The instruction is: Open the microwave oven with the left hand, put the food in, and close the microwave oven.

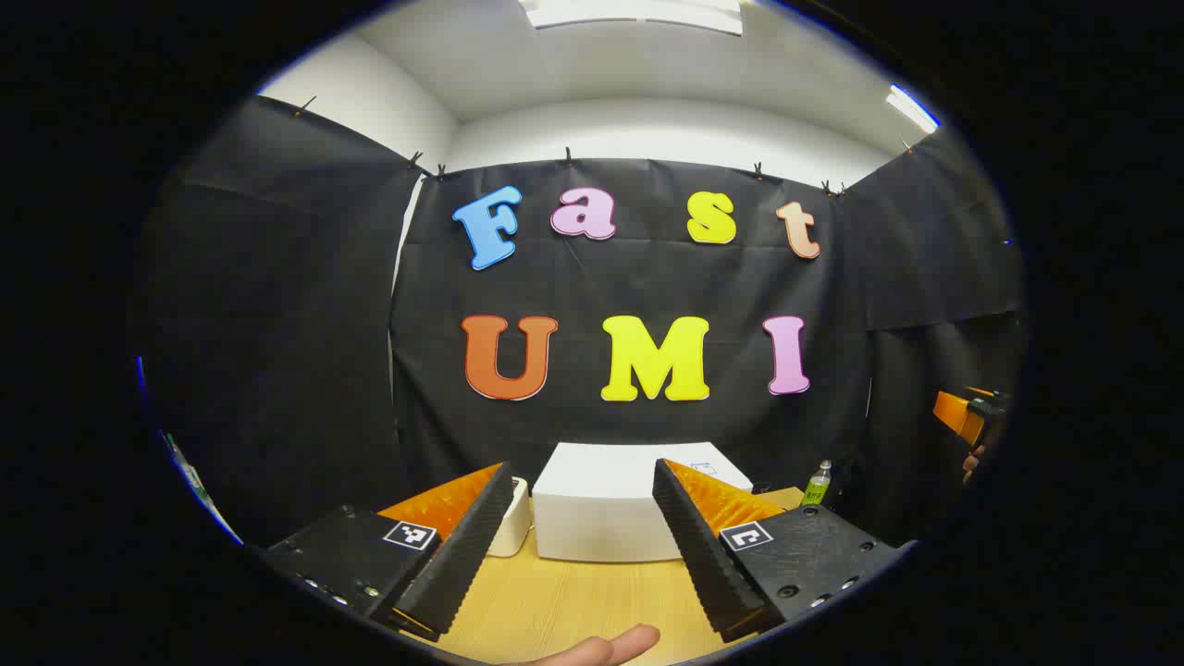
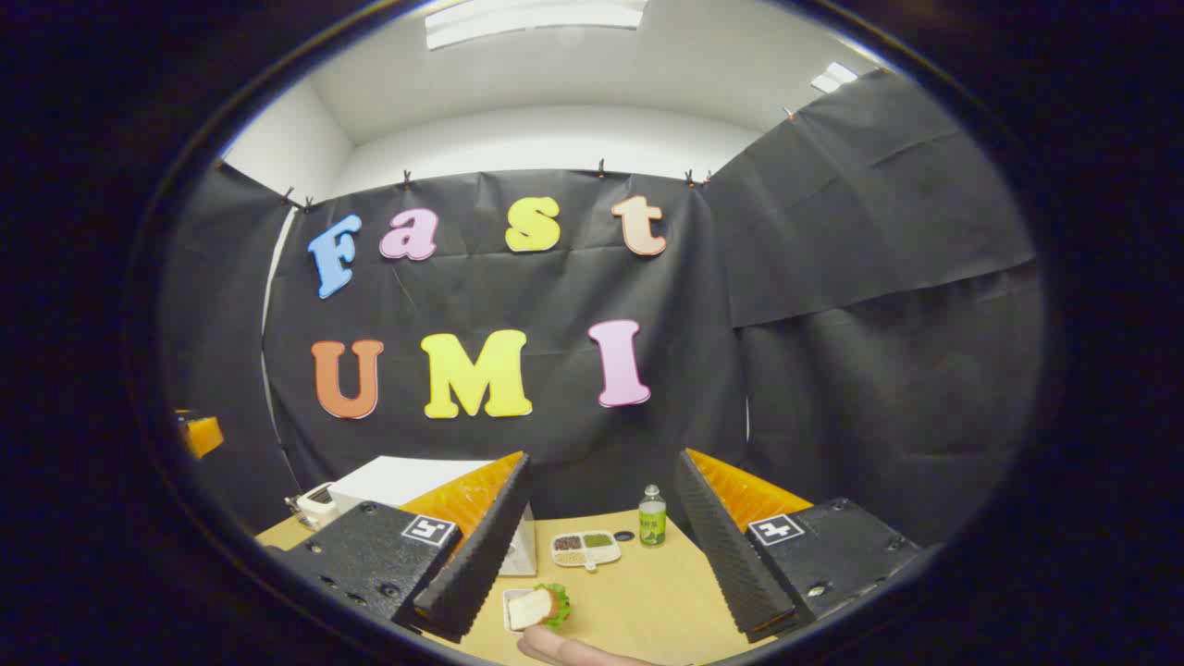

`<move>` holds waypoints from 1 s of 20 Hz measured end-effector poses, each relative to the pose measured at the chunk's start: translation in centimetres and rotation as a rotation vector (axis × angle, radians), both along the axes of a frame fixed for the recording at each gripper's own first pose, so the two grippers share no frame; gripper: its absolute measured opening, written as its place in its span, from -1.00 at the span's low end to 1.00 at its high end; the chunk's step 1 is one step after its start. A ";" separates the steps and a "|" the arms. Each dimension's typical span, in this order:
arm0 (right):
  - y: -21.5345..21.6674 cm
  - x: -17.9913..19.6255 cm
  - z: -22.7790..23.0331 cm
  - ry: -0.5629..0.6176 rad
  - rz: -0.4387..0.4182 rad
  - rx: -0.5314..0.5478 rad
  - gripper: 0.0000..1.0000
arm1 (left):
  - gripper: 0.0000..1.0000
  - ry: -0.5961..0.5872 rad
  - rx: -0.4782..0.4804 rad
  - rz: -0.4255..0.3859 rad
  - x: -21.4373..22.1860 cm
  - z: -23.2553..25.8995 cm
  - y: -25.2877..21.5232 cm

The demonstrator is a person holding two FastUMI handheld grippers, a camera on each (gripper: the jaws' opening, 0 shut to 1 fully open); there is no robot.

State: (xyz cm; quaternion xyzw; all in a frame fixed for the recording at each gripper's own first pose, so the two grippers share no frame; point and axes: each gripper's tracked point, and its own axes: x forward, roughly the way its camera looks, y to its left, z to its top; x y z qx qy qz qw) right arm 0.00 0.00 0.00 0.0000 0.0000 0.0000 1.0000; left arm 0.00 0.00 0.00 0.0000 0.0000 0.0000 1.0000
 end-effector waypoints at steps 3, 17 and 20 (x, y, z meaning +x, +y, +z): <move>-0.1 0.2 0.1 -0.004 0.002 0.009 0.99 | 0.90 -0.020 -0.005 0.013 0.0 0.5 0.3; -0.2 0.0 0.9 -0.043 0.029 0.015 0.84 | 0.90 -0.041 -0.110 -0.054 1.3 0.5 -1.3; 0.0 0.0 0.6 -0.040 0.055 0.008 0.99 | 0.89 -0.054 -0.171 -0.045 2.7 0.0 -2.2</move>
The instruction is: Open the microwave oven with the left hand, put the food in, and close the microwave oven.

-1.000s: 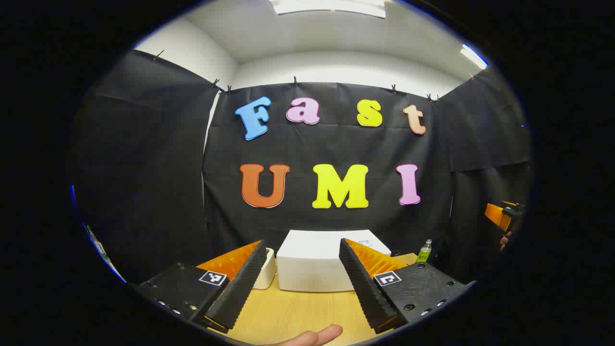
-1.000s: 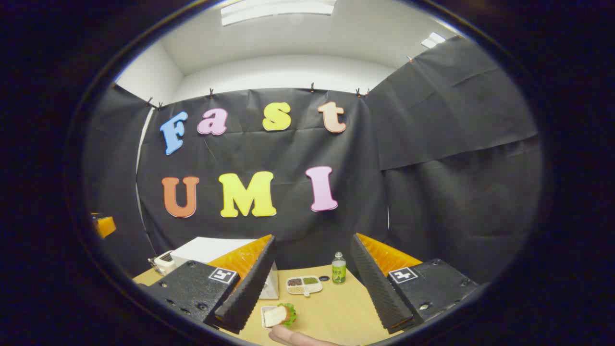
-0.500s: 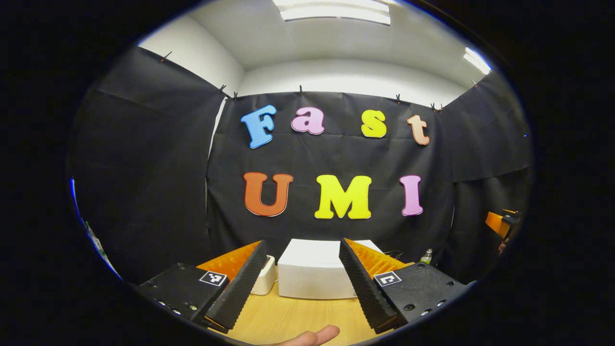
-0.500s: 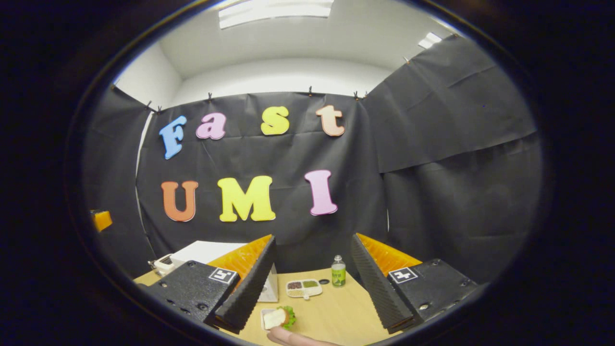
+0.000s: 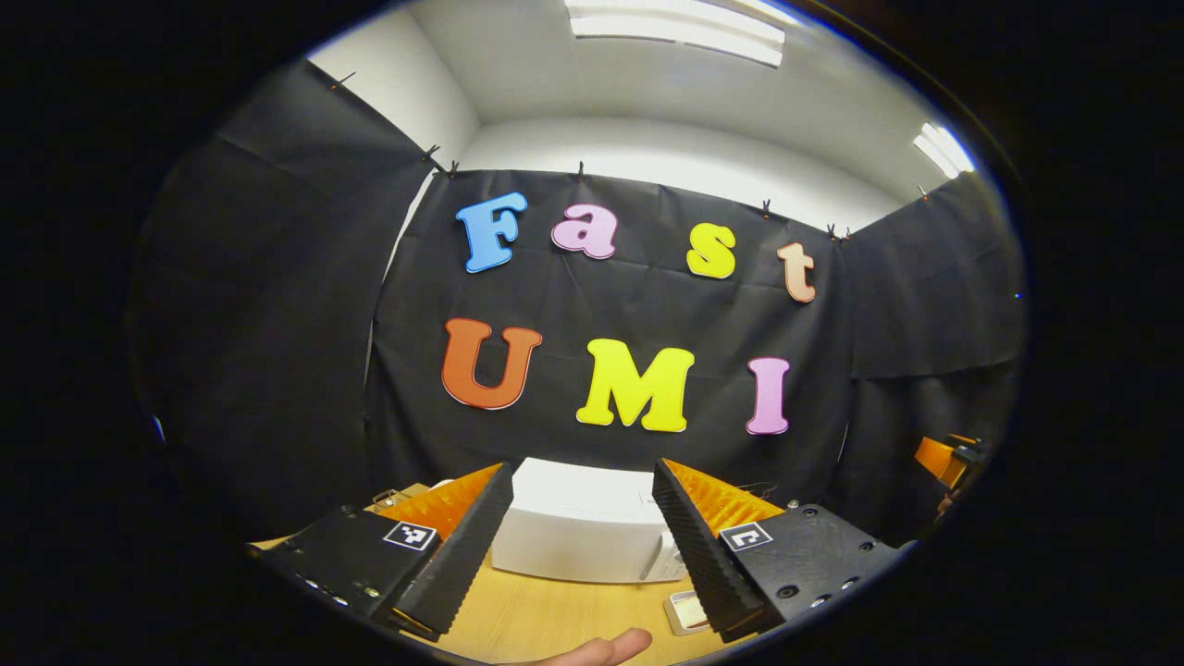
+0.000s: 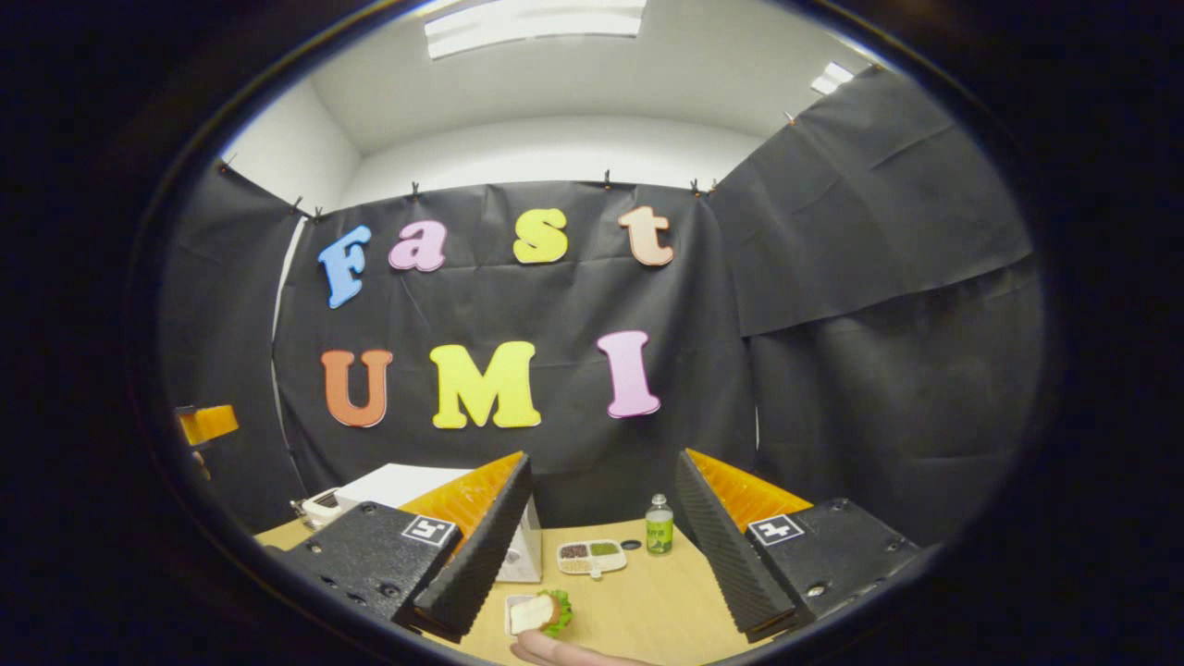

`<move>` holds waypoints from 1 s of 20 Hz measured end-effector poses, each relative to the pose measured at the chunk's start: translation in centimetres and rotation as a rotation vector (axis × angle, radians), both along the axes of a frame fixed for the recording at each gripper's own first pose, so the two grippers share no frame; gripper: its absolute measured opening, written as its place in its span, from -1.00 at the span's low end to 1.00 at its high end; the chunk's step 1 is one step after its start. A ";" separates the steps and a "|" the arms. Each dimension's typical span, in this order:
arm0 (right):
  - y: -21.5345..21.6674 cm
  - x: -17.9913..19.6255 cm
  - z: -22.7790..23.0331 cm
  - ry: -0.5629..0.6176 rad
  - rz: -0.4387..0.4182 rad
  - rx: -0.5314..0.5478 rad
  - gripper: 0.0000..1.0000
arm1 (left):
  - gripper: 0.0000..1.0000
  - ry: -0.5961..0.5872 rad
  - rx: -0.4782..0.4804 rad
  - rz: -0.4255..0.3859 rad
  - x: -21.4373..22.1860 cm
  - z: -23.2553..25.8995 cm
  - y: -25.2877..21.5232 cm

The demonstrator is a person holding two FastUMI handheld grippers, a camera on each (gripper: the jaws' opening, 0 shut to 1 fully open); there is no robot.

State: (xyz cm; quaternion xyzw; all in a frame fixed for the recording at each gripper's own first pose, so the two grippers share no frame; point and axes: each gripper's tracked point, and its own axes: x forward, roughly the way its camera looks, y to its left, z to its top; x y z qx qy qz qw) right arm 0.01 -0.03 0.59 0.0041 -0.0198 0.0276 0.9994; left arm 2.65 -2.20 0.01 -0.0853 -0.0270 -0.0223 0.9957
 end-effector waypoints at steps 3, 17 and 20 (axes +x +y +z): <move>-0.2 0.0 0.1 -0.021 -0.002 -0.018 0.84 | 0.90 0.006 0.029 -0.010 1.8 -1.3 -2.0; -2.2 -0.3 -0.7 -0.058 0.085 0.006 0.84 | 0.91 0.171 0.157 -0.081 13.3 -15.8 -13.2; -2.7 -0.5 -1.1 -0.071 0.099 0.000 0.99 | 0.90 0.180 0.161 -0.093 16.1 -19.3 -15.3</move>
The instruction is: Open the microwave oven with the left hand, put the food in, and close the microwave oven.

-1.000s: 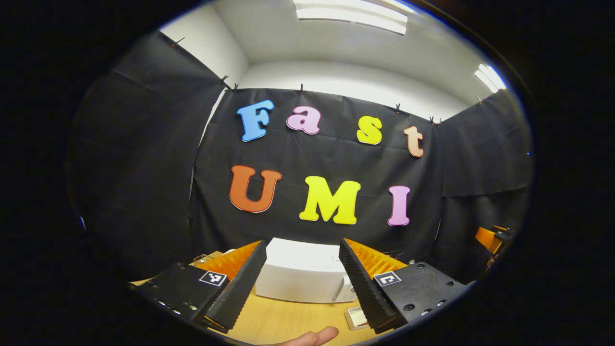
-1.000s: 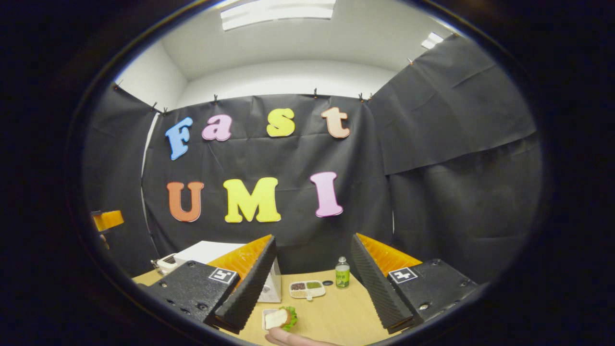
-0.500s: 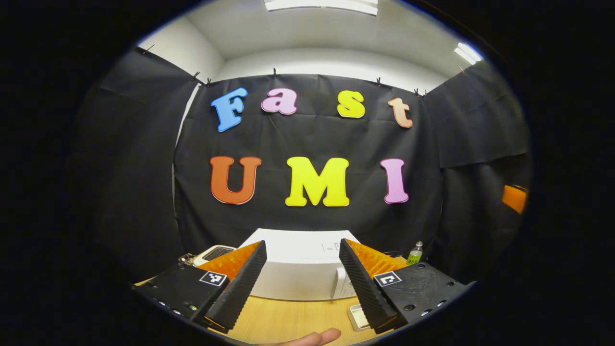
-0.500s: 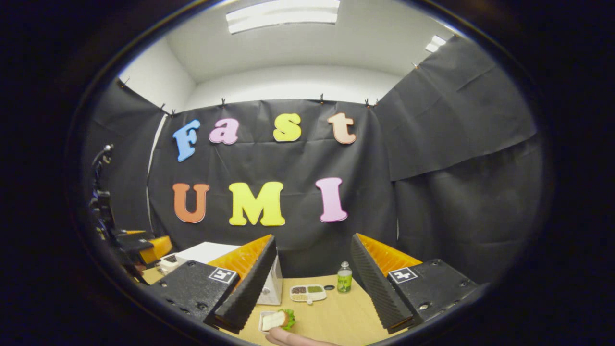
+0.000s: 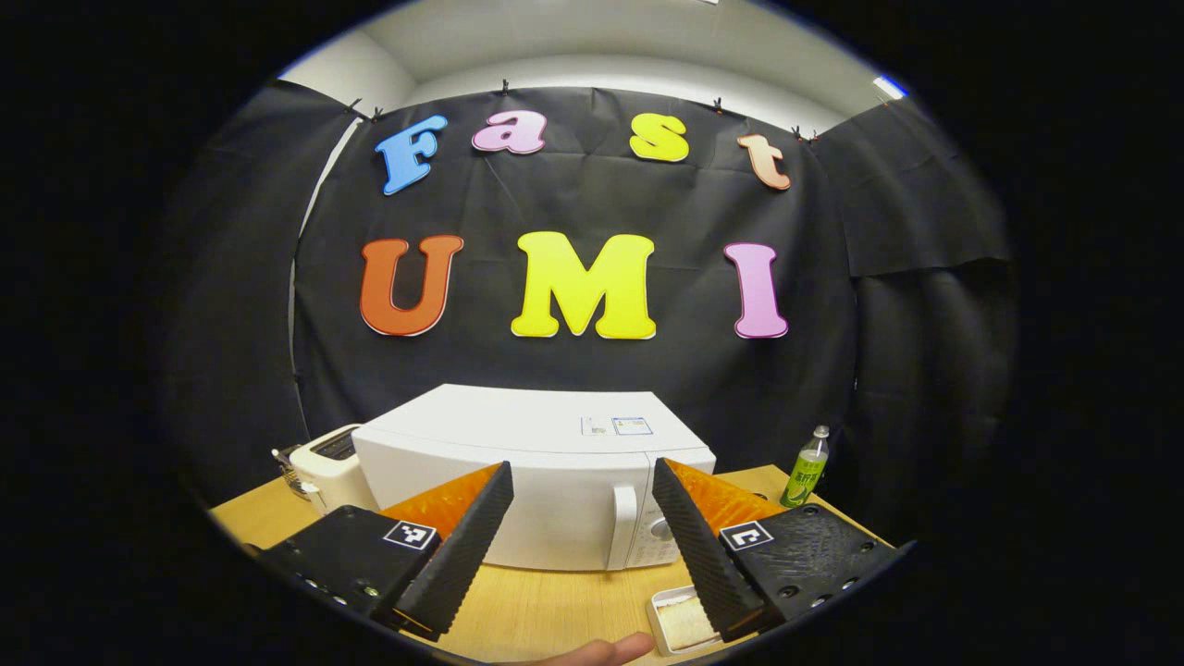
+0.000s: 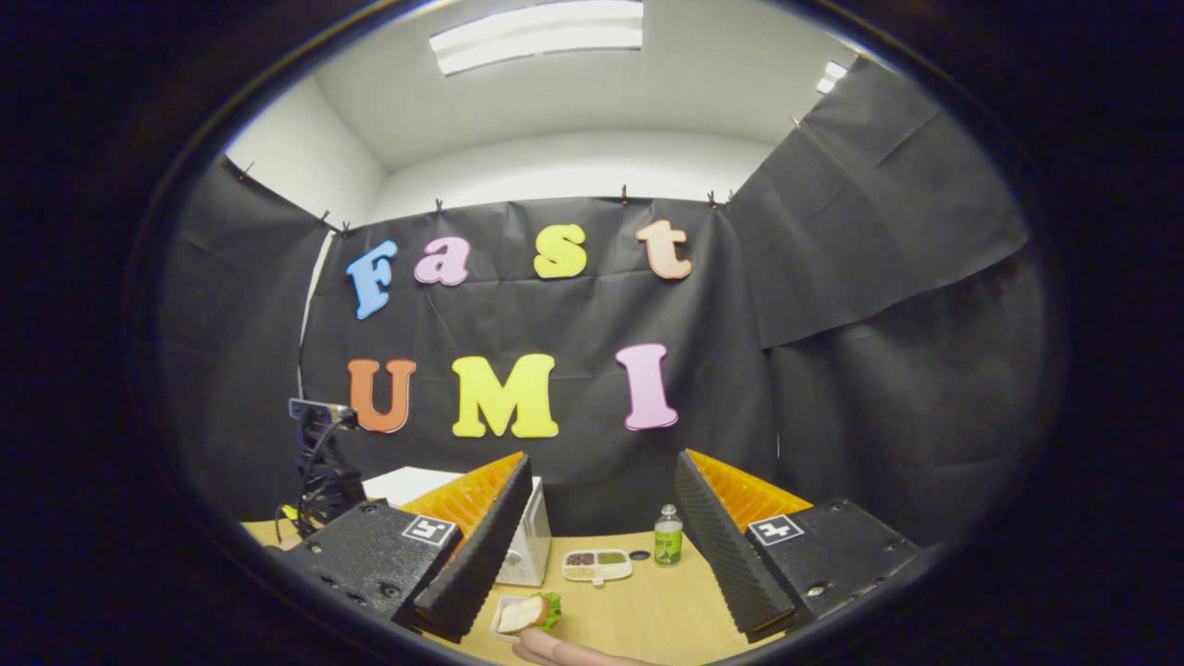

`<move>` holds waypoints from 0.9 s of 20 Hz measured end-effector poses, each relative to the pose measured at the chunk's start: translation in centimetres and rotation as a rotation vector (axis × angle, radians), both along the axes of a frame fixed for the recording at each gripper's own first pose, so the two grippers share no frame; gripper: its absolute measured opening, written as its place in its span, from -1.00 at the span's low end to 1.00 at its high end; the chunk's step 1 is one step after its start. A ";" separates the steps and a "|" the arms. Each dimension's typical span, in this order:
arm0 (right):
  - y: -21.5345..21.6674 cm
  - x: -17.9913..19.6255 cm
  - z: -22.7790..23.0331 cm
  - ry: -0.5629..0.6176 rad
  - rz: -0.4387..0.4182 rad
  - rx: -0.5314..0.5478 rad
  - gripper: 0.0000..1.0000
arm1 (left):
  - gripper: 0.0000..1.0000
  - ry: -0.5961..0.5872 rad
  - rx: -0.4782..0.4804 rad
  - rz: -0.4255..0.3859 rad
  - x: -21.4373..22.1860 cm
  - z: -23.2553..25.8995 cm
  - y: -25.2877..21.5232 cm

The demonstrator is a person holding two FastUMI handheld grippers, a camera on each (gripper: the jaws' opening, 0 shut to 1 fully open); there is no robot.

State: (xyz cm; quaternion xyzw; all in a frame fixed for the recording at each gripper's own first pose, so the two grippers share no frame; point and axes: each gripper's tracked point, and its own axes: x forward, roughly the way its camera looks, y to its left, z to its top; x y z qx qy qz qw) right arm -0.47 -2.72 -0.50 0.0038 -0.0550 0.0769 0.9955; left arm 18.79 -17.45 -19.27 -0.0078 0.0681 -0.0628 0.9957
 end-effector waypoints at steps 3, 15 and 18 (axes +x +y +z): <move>-0.4 -0.1 -0.8 0.020 0.026 0.007 0.84 | 0.90 0.031 -0.018 -0.030 2.2 -3.8 -2.5; -2.7 2.0 -3.7 0.072 -0.002 0.019 0.99 | 0.89 0.020 0.106 -0.006 7.3 -11.6 -4.7; -2.4 2.3 -4.1 0.080 0.003 0.018 0.99 | 0.69 0.055 0.130 0.015 7.6 -13.3 -4.2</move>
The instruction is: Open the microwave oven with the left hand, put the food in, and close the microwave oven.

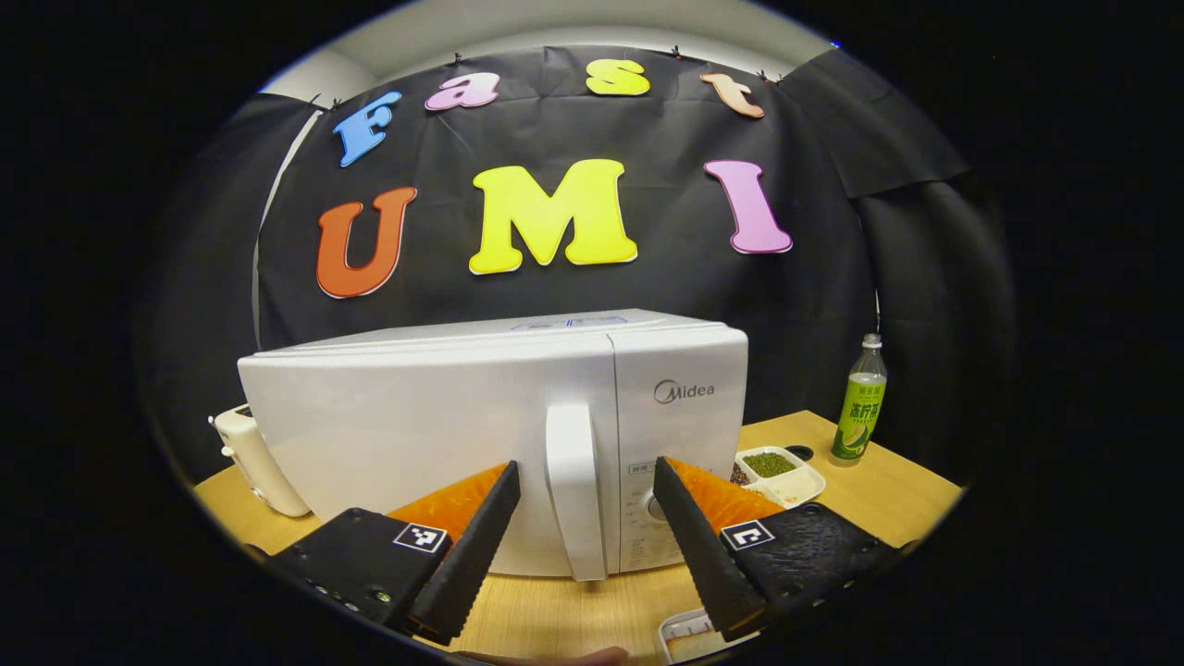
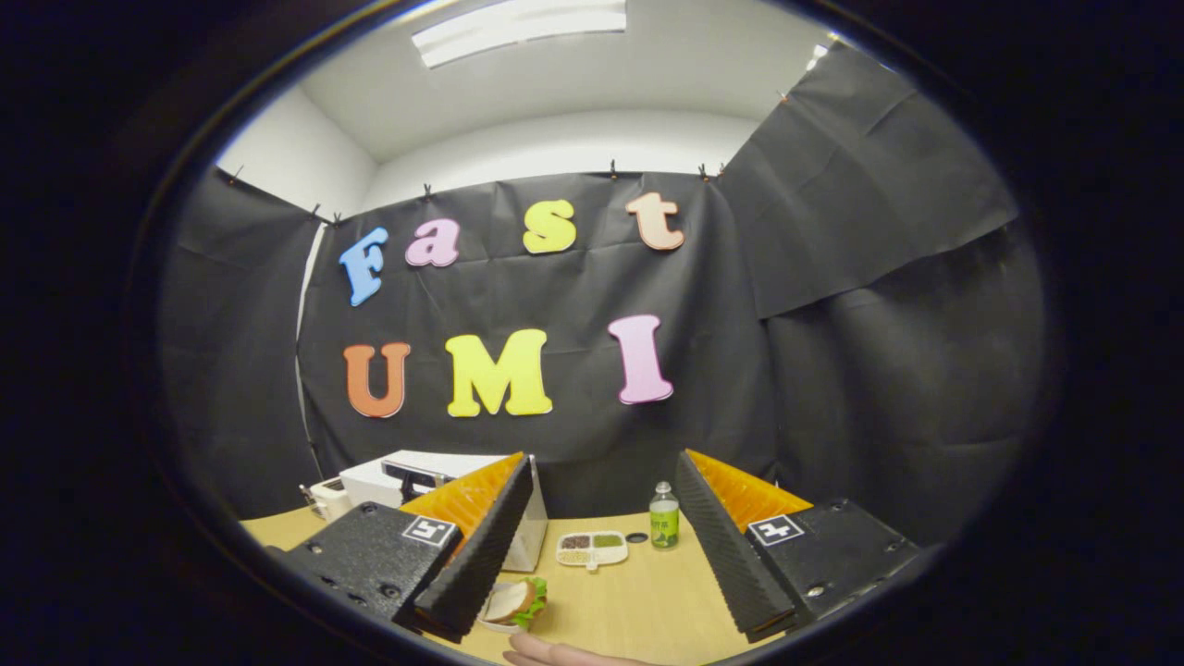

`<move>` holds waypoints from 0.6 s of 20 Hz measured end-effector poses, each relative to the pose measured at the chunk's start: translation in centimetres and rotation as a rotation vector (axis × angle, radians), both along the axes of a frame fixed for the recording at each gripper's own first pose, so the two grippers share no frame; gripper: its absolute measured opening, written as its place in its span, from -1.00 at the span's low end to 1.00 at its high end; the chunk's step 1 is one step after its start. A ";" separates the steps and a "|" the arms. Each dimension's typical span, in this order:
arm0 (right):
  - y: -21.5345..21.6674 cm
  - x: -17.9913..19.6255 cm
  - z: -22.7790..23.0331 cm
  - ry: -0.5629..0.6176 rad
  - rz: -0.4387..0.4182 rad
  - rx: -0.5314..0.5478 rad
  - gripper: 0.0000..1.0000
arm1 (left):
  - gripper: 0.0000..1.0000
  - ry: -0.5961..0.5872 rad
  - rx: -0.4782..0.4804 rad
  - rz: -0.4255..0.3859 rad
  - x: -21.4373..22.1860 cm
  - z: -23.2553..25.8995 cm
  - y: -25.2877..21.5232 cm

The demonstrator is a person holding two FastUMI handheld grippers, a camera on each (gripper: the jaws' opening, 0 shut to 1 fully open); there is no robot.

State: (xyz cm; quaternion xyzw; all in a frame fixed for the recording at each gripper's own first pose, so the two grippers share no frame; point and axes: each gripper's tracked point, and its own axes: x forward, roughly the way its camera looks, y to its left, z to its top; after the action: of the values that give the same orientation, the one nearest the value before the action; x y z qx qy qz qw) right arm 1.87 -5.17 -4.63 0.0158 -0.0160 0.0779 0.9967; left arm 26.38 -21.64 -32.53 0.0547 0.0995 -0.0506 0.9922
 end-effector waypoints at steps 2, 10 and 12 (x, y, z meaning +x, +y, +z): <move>0.2 0.1 -0.3 0.005 0.002 -0.008 0.99 | 0.73 -0.039 0.016 0.000 0.2 0.3 -0.1; 0.0 0.4 -1.6 0.035 0.002 -0.038 0.84 | -0.50 0.013 -0.071 0.003 0.2 -1.3 0.2; -0.7 0.4 -1.6 0.034 -0.016 -0.048 0.84 | -0.68 0.036 -0.072 0.021 0.0 -1.3 0.1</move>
State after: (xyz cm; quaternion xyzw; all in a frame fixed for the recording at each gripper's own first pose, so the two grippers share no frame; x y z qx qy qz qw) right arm 2.25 -5.84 -6.27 -0.0067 0.0025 0.0701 0.9975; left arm 26.37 -21.51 -33.85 0.0170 0.1163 -0.0448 0.9921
